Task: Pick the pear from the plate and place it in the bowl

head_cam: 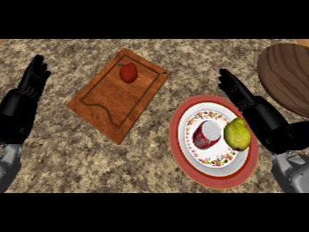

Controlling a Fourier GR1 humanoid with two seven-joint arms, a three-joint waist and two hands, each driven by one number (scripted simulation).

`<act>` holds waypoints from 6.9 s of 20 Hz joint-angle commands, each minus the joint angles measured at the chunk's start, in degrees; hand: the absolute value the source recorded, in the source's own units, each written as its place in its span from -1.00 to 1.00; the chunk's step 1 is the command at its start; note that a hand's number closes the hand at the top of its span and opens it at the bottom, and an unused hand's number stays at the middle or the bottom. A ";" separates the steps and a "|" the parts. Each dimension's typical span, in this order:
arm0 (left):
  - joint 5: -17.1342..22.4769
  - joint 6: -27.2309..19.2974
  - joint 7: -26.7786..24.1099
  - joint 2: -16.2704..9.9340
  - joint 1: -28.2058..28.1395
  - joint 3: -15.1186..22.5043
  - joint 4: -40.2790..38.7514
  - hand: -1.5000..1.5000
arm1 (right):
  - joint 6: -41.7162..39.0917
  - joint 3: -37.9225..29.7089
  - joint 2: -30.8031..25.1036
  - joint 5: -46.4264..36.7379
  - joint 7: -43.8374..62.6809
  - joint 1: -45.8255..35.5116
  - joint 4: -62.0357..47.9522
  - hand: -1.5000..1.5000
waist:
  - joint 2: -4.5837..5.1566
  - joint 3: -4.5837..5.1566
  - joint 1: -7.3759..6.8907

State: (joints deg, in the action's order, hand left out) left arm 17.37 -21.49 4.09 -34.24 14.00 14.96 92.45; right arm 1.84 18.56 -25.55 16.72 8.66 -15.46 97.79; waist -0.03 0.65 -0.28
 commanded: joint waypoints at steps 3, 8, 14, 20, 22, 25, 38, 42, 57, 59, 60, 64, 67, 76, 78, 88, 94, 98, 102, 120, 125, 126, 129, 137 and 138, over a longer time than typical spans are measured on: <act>-0.64 -0.95 0.92 4.49 -0.24 0.81 0.03 0.00 | 6.96 -4.61 5.36 2.66 4.09 3.25 -1.75 1.00 | 0.04 -0.66 0.67; 0.50 -1.97 0.06 8.53 -3.75 3.39 -1.12 0.00 | 24.91 -10.74 1.65 -10.49 5.07 10.32 -8.73 1.00 | -0.18 -0.23 4.67; 1.38 -0.43 -0.96 10.50 -3.67 3.68 -3.11 0.00 | 41.37 -13.49 23.01 -7.96 -12.97 16.53 1.72 -1.00 | -0.28 -0.67 2.80; -1.44 0.20 -2.99 13.85 -4.16 4.99 -4.72 0.00 | 47.54 -10.74 16.33 -17.89 -3.29 26.49 16.76 -1.00 | -0.13 -0.56 1.14; -2.85 0.89 -6.87 15.95 -5.06 6.28 -7.57 0.00 | 46.88 -13.20 11.26 -19.68 5.79 24.03 15.00 -1.00 | 0.02 -0.53 0.91; -1.41 3.41 -6.57 14.96 -2.88 3.21 -9.43 0.00 | 44.18 -14.50 6.50 -20.26 16.51 25.43 18.25 -1.00 | 0.06 -0.54 0.80; -5.12 1.92 -1.60 16.10 -4.01 3.21 -3.00 0.00 | 32.41 -12.30 0.20 -16.05 41.63 17.18 15.98 -1.00 | -0.04 -0.64 -0.29; -5.95 3.84 -2.63 18.58 -2.35 1.91 -7.83 0.00 | 23.13 -17.80 -0.11 -8.14 34.97 21.39 13.15 -1.00 | 0.01 -0.68 0.59; -11.40 8.00 -0.78 22.27 -8.06 -1.70 -2.01 0.00 | 22.03 -19.55 13.03 -10.53 26.07 22.51 14.65 -1.00 | -0.03 -0.66 0.26; -12.10 9.03 -0.33 22.22 -6.69 -3.49 -2.92 0.00 | 20.40 -19.75 14.96 -9.66 22.59 26.37 15.30 -1.00 | -0.03 -0.67 0.41; -11.95 9.47 -2.27 24.03 -2.83 -4.94 -9.17 0.00 | 23.35 -18.60 15.12 -12.38 28.30 22.82 16.71 -1.00 | 0.02 -0.65 0.47; -13.68 8.63 3.42 24.11 -2.07 -5.28 -4.12 0.00 | 19.17 -22.49 14.86 -7.29 26.85 23.17 15.51 -1.00 | -0.01 -0.66 0.45; -12.24 12.66 -0.66 23.77 -4.04 -7.27 -6.28 0.00 | 23.69 -16.09 20.39 -13.27 26.28 22.30 13.74 -1.00 | 0.01 -0.65 0.29; -15.40 14.46 -0.12 26.80 -3.69 -8.77 -6.94 0.00 | 20.81 -18.43 24.62 -11.00 14.08 22.95 3.17 -1.00 | 0.02 -0.66 0.40; -18.31 11.34 1.15 29.52 -4.24 -6.80 -5.29 0.00 | 19.29 -19.50 23.69 -10.19 13.74 23.25 2.63 -1.00 | 0.00 -0.66 0.39; -17.01 15.74 -1.60 27.52 -7.40 -9.55 -4.21 0.00 | 20.17 -17.15 22.28 -17.27 14.08 20.52 -8.40 -1.00 | 0.03 -0.65 0.28; -16.81 15.89 3.19 28.16 -4.91 -10.43 -3.08 0.00 | 17.51 -19.42 20.90 -14.71 15.59 15.09 -10.78 -1.00 | 0.03 -0.66 0.22; -18.98 14.75 0.60 28.85 -4.98 -9.27 -4.40 0.00 | 15.80 -11.61 21.79 -21.81 6.98 15.11 -14.48 1.00 | 0.11 -0.67 -0.09; -15.87 17.67 0.97 26.97 -7.27 -12.04 -2.27 0.00 | 16.32 -11.86 23.34 -22.25 2.47 15.21 -17.24 1.00 | 0.04 -0.67 0.00; -19.37 15.78 1.68 29.84 -5.63 -10.29 -3.17 0.00 | 17.89 -7.49 16.40 -37.98 1.51 -4.08 -11.88 1.00 | -0.06 -0.65 -0.02; -19.53 15.63 0.19 29.59 -5.30 -11.41 -5.16 0.00 | 19.07 -4.38 13.90 -49.40 14.59 -8.54 -0.27 1.00 | -0.33 -0.54 0.90; -18.84 17.09 -1.39 29.15 -6.40 -11.50 -5.57 0.00 | 20.16 -2.91 14.60 -51.85 14.58 -5.59 1.83 1.00 | -0.24 -0.58 0.80; -19.25 16.72 -2.06 29.78 -7.48 -11.05 -5.59 0.00 | 15.18 -5.14 12.26 -57.50 26.27 -13.94 3.18 1.00 | -0.23 -0.56 0.47; -19.95 16.16 1.62 30.63 -5.27 -10.50 -3.17 0.00 | 3.87 -14.32 9.18 -57.08 36.55 -26.57 1.29 1.00 | -0.03 -0.63 0.09; -21.46 15.33 -0.65 31.66 -6.42 -9.31 -5.24 0.00 | 4.24 -16.23 8.19 -56.79 35.13 -29.71 -3.28 1.00 | 0.06 -0.63 -0.08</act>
State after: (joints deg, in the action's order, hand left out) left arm -2.31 -5.15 4.58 -4.09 8.02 4.05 88.10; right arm 8.13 6.59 -16.09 -39.92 42.57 -39.07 99.25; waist -0.13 0.05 -0.09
